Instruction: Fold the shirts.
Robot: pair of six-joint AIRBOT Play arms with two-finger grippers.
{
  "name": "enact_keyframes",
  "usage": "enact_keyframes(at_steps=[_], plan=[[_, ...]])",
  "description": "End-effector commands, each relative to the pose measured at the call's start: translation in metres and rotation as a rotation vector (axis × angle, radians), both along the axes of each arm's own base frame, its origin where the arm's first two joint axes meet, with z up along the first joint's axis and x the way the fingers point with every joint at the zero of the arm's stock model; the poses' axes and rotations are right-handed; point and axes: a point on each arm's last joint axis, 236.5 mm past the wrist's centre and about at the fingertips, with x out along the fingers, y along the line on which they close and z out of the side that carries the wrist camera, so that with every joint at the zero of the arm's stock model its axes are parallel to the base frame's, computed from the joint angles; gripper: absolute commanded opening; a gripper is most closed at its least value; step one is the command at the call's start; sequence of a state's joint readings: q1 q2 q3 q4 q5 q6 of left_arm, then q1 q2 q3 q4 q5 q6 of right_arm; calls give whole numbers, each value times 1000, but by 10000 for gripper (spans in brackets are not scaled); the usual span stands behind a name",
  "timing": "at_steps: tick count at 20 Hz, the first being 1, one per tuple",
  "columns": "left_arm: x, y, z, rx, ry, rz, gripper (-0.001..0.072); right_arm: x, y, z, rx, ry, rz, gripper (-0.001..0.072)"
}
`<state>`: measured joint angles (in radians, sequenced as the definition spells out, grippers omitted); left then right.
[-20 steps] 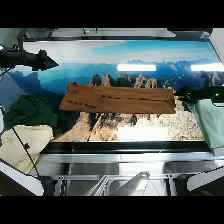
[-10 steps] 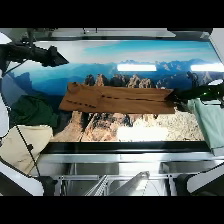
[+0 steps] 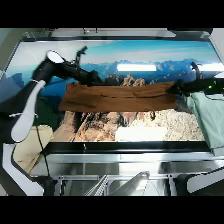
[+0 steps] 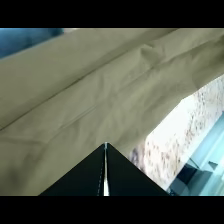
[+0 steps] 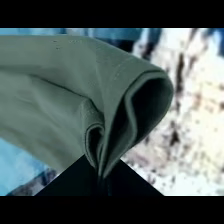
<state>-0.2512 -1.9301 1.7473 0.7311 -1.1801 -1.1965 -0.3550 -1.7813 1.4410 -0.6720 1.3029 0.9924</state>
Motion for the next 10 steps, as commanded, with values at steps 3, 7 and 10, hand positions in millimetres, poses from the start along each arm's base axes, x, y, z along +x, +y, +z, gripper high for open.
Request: enact_keyframes(at_steps=[3, 7, 10], plan=[[-37, -122, -70, 27, -34, -101, 6, -8, 38, 93, 55, -86, 55, 23], [-35, -164, -84, -1, 28, -71, 6, -24, 68, 135, 90, -86, 106, 22], [-36, -173, -87, -17, 67, -71, 6, -25, 86, 161, 138, -119, 115, 23]])
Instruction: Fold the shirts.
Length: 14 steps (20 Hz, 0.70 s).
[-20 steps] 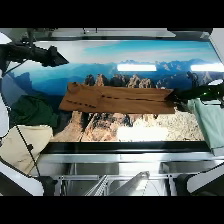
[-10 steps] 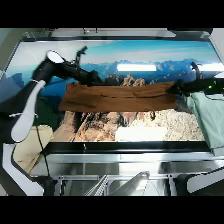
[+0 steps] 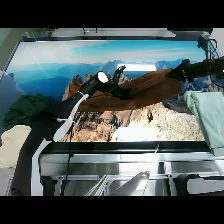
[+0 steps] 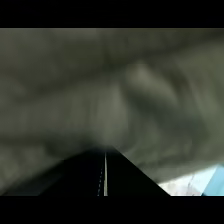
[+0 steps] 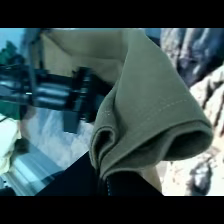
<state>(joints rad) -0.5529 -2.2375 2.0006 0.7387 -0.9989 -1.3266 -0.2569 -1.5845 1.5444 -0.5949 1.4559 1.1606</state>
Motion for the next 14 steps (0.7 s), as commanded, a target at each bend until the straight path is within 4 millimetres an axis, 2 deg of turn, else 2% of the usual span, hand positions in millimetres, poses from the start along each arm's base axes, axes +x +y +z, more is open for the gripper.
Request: enact_keyframes(at_steps=[1, 2, 4, 6, 8, 10, 11, 12, 14], plan=[[-7, -18, -3, -25, 65, 11, 6, -6, 26, 39, 94, -22, 20, 22], [-11, -17, 8, -56, 100, 4, 6, -6, 31, 46, 122, -31, 25, 23], [-21, -13, 49, -145, 170, -34, 6, -7, 32, 47, 129, -14, 19, 22], [-29, 8, 111, -233, 182, -108, 6, -7, 33, 47, 136, 4, 9, 23], [-36, 44, 177, -290, 147, -172, 6, -7, 41, 53, 170, 8, 12, 23], [-37, 89, 239, -310, 63, -181, 6, -1, 67, 70, 240, -25, 20, 23], [-36, 110, 266, -317, 11, -165, 6, 5, 86, 79, 272, -50, 15, 23], [-35, 133, 295, -322, -48, -141, 6, 10, 108, 84, 289, -74, 10, 23], [-38, 172, 337, -323, -145, -95, 6, 19, 160, 84, 292, -119, -5, 23]])
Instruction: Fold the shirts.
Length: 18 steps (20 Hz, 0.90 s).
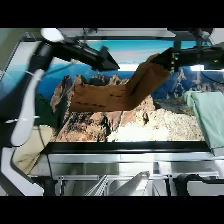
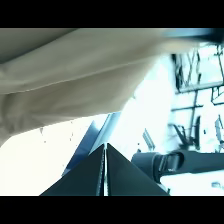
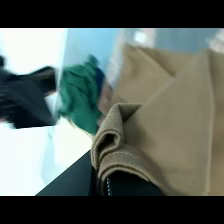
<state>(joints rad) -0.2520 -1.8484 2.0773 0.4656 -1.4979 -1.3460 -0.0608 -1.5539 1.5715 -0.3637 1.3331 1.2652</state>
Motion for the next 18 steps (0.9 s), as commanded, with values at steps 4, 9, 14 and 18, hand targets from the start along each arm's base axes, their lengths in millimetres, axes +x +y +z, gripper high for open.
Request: enact_keyframes(at_steps=[4, 9, 14, 18], plan=[[-34, 106, 103, -14, -202, 132, 6, 30, 173, -30, 30, -112, -120, 23], [-61, 131, 90, -5, -218, 192, 7, 12, 301, -153, -81, -123, -110, 26], [-67, 140, 58, -6, -139, 257, 7, 15, 339, -142, 32, -112, -156, 702], [-71, 143, 42, -5, -87, 269, 7, 23, 307, -78, 85, -218, -60, 24]])
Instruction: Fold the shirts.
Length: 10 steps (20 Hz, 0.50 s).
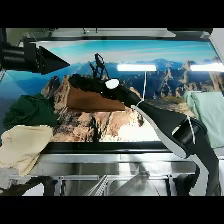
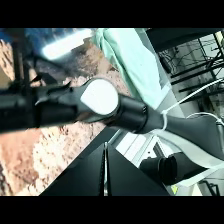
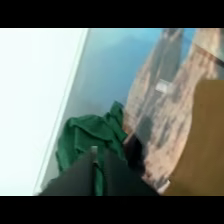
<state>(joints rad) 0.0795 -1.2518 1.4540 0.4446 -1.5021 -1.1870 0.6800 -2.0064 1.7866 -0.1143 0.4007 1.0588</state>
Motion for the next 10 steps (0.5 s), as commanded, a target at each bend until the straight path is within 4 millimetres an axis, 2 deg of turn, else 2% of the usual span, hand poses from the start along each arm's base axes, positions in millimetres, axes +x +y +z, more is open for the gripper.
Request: enact_keyframes(at_steps=[1, 2, 4, 7, 10], plan=[[-4, 2, -12, -6, 32, 12, 7, 1, -25, 50, 26, -104, 103, 23], [-4, 2, -14, -7, 37, 11, 7, 0, -39, 62, 27, -111, 142, 22], [-7, 2, -14, -6, 41, 1, 7, 1, -80, 65, -19, -45, 191, 21], [-15, 1, -16, -1, 56, -31, 7, 8, -166, 40, -188, 83, 213, 21], [-16, 1, -16, 1, 55, -35, 7, -2, -250, -3, -349, 274, 233, 22]])
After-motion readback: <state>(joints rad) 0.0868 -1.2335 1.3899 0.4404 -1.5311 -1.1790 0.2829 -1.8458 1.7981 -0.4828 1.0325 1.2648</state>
